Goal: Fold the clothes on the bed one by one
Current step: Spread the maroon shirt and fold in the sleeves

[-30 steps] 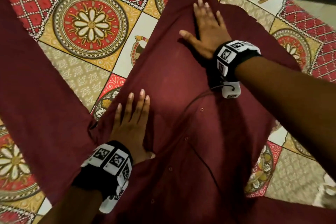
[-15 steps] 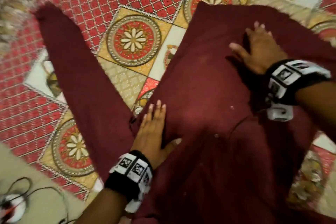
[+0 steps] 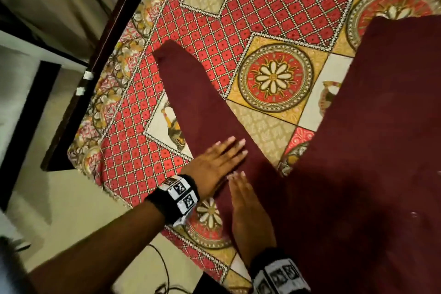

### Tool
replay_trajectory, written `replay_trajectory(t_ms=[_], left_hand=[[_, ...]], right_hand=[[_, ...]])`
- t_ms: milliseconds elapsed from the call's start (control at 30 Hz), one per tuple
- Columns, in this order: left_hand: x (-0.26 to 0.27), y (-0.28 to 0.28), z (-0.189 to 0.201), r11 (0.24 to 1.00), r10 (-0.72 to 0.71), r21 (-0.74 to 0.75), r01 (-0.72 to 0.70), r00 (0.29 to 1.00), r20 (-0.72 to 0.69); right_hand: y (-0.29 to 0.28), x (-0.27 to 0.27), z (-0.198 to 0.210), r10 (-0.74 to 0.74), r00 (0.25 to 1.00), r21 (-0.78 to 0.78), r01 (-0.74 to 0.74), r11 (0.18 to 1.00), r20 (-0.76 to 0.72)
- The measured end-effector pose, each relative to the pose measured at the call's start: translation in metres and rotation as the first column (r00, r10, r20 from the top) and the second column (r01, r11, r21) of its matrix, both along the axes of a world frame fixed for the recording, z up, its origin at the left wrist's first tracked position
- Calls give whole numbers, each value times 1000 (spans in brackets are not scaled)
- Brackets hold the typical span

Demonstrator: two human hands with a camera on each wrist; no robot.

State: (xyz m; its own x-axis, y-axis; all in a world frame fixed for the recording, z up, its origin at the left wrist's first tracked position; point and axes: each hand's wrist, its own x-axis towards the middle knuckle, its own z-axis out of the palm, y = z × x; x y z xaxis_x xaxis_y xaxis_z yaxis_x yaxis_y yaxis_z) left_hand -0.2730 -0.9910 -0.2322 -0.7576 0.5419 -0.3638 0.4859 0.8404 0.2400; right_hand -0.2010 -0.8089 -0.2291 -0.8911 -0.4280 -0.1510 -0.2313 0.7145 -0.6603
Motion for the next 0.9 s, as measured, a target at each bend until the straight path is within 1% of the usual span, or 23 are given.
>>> replay_trajectory(t_ms=[33,67,100,133,200,267,333,433,567,667,733,767,833,867,900], left_hand=[[-3,-16,-9,994,-104,-40,104,995,-2],[-9,-33,-16,983,-171,-70,170,985,-2],[-19,-49,-21,973,-213,-93,211,977,-13],[-32,-62,-24,965,-240,-113,235,970,-33],[-66,-92,-27,964,-242,-129,231,967,-78],[-107,-117,-25,978,-170,-140,154,978,-117],[-145,-141,-23,981,-91,-182,69,989,-115],[-182,-173,-25,968,-54,-248,28,993,-101],[-188,-190,-28,970,83,-215,-112,987,-138],[-187,-188,-28,967,137,-196,-164,980,-141],[-182,-181,-23,950,257,-148,-275,958,-130],[-178,-176,-19,935,329,-93,-343,934,-139],[-166,-167,-3,910,413,52,-410,896,-160],[-156,-157,7,890,455,110,-442,871,-184],[-145,-154,11,839,543,160,-520,820,-181]], right_hand=[[-10,-6,-7,-26,1000,42,25,999,12],[-18,-12,-13,-43,999,116,41,992,19],[-22,-16,-20,-58,997,194,47,980,56],[-22,-15,-24,-81,992,247,55,967,95],[-27,-11,-31,-131,988,300,99,949,87],[-32,-8,-35,-133,988,341,99,935,78],[-33,-6,-38,-140,988,363,110,925,58],[-35,-6,-43,-149,988,375,128,918,28],[-35,-6,-43,-151,988,376,136,916,12],[-36,-7,-43,-143,990,369,129,920,11],[-36,-6,-43,-147,989,364,135,922,7],[-35,-6,-42,-151,989,360,139,923,4],[-35,-9,-37,-155,988,348,141,927,13],[-35,-10,-34,-156,988,337,140,931,21],[-34,-11,-30,-153,988,318,136,938,27]])
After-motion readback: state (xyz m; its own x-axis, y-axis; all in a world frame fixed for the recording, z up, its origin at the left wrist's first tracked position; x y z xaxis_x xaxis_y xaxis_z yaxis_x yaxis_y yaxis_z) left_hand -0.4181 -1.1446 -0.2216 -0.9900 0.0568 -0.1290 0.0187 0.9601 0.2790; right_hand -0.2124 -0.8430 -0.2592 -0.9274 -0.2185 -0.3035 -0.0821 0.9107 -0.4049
